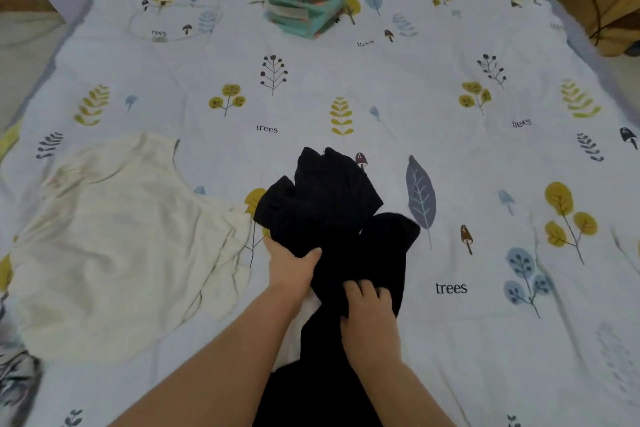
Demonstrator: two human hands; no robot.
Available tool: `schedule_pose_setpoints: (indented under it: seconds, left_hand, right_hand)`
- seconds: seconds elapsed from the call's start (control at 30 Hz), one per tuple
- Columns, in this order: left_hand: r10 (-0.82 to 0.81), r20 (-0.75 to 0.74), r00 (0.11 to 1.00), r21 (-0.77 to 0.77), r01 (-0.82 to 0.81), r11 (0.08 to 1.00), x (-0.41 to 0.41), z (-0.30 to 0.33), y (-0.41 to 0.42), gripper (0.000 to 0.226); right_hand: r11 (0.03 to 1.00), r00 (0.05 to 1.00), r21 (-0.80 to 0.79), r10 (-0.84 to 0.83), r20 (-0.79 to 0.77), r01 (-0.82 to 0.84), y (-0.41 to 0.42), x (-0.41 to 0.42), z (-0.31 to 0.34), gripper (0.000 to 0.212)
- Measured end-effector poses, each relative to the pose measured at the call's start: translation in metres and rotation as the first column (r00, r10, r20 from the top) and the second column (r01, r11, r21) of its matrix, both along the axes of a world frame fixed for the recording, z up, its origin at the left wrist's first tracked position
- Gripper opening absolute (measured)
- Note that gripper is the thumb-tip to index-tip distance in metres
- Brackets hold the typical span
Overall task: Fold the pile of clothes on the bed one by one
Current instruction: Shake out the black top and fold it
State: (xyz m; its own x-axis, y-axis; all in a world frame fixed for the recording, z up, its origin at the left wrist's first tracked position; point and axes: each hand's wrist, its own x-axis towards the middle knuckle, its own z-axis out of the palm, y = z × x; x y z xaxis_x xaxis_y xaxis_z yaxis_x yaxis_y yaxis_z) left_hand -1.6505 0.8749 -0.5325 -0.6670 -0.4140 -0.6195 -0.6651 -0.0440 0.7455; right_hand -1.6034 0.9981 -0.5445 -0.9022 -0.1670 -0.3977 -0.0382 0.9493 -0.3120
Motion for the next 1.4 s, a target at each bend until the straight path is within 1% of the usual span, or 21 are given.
schedule_pose_setpoints:
  seconds: [0.07,0.13,0.17,0.2,0.3,0.37,0.43,0.5,0.6,0.67,0.73,0.8,0.87,0.9,0.97,1.07,1.17,1.23,1.27,1.3,1.4]
  left_hand:
    - [0.046,0.047,0.998,0.187,-0.054,0.981,0.003,0.011,-0.001,0.032]
    - [-0.008,0.054,0.998,0.274,-0.007,0.962,0.011,0.03,-0.006,0.012]
    - [-0.046,0.031,0.998,0.264,0.036,0.964,0.016,0.04,-0.011,0.012]
    - [-0.067,-0.005,0.998,0.25,0.066,0.966,0.02,0.052,-0.017,0.013]
    - [-0.146,-0.124,0.981,0.179,0.167,0.969,0.028,0.095,-0.038,0.017]
    - [-0.169,-0.197,0.966,0.113,0.194,0.974,0.031,0.133,-0.052,0.02]
    - [-0.163,-0.253,0.954,0.048,0.181,0.982,0.034,0.171,-0.064,0.02]
    - [-0.177,-0.308,0.935,-0.012,0.183,0.983,0.037,0.212,-0.073,0.019]
    - [-0.243,-0.388,0.889,-0.122,0.211,0.97,0.045,0.269,-0.086,0.016]
    - [-0.261,-0.443,0.858,-0.17,0.206,0.964,0.052,0.307,-0.093,0.013]
    - [-0.244,-0.493,0.835,-0.159,0.19,0.969,0.057,0.343,-0.099,0.009]
    - [-0.229,-0.538,0.811,-0.144,0.179,0.973,0.063,0.374,-0.103,0.005]
    - [-0.23,-0.571,0.788,-0.143,0.18,0.973,0.073,0.403,-0.103,0.007]
    - [-0.233,-0.586,0.776,-0.14,0.186,0.972,0.078,0.415,-0.102,0.009]
    - [-0.234,-0.612,0.755,-0.121,0.204,0.972,0.09,0.437,-0.098,0.016]
    - [-0.253,-0.627,0.736,-0.108,0.239,0.965,0.111,0.465,-0.091,0.027]
    - [-0.307,-0.677,0.669,-0.105,0.325,0.94,0.139,0.491,-0.083,0.043]
    - [-0.409,-0.681,0.607,-0.193,0.391,0.9,0.16,0.503,-0.077,0.057]
    - [-0.464,-0.67,0.579,-0.256,0.407,0.877,0.171,0.509,-0.072,0.059]
    - [-0.511,-0.653,0.559,-0.322,0.406,0.855,0.181,0.511,-0.068,0.059]
    - [-0.603,-0.626,0.495,-0.497,0.343,0.797,0.197,0.511,-0.055,0.062]
  right_hand:
    - [0.996,0.998,-0.088,-0.013,0.058,0.018,0.001,0.003,0.011,0.039]
    - [0.987,0.991,-0.158,-0.013,0.134,0.034,0.006,0.009,0.028,0.022]
    - [0.981,0.987,-0.185,-0.028,0.155,0.057,0.01,0.012,0.039,0.016]
    - [0.974,0.984,-0.208,-0.058,0.169,0.093,0.014,0.015,0.051,0.018]
    - [0.931,0.966,-0.281,-0.185,0.182,0.231,0.026,0.02,0.091,0.033]
    - [0.875,0.946,-0.364,-0.272,0.177,0.32,0.033,0.022,0.129,0.036]
    - [0.81,0.932,-0.462,-0.333,0.146,0.362,0.038,0.025,0.17,0.029]
    - [0.775,0.931,-0.531,-0.357,0.078,0.342,0.04,0.025,0.218,0.024]
    - [0.765,0.941,-0.605,-0.33,-0.073,0.221,0.037,0.027,0.294,0.028]
    - [0.732,0.932,-0.662,-0.333,-0.143,0.16,0.032,0.03,0.346,0.026]
    - [0.668,0.922,-0.731,-0.357,-0.151,0.139,0.025,0.033,0.398,0.021]
    - [0.563,0.929,-0.817,-0.356,-0.102,0.126,0.015,0.039,0.448,0.021]
    - [0.445,0.942,-0.889,-0.331,-0.051,0.108,0.003,0.046,0.496,0.025]
    - [0.409,0.946,-0.908,-0.321,-0.053,0.087,-0.003,0.049,0.518,0.026]
    - [0.376,0.943,-0.926,-0.316,-0.101,0.027,-0.014,0.053,0.557,0.025]
    - [0.362,0.92,-0.93,-0.339,-0.194,-0.063,-0.03,0.056,0.607,0.025]
    - [0.315,0.892,-0.942,-0.386,-0.237,-0.114,-0.044,0.06,0.647,0.026]
    - [0.285,0.886,-0.952,-0.405,-0.226,-0.112,-0.052,0.063,0.667,0.027]
    - [0.277,0.885,-0.955,-0.413,-0.215,-0.103,-0.056,0.065,0.676,0.028]
    - [0.258,0.885,-0.962,-0.422,-0.198,-0.092,-0.06,0.068,0.683,0.029]
    - [0.145,0.89,-0.988,-0.441,-0.117,-0.058,-0.066,0.075,0.7,0.031]
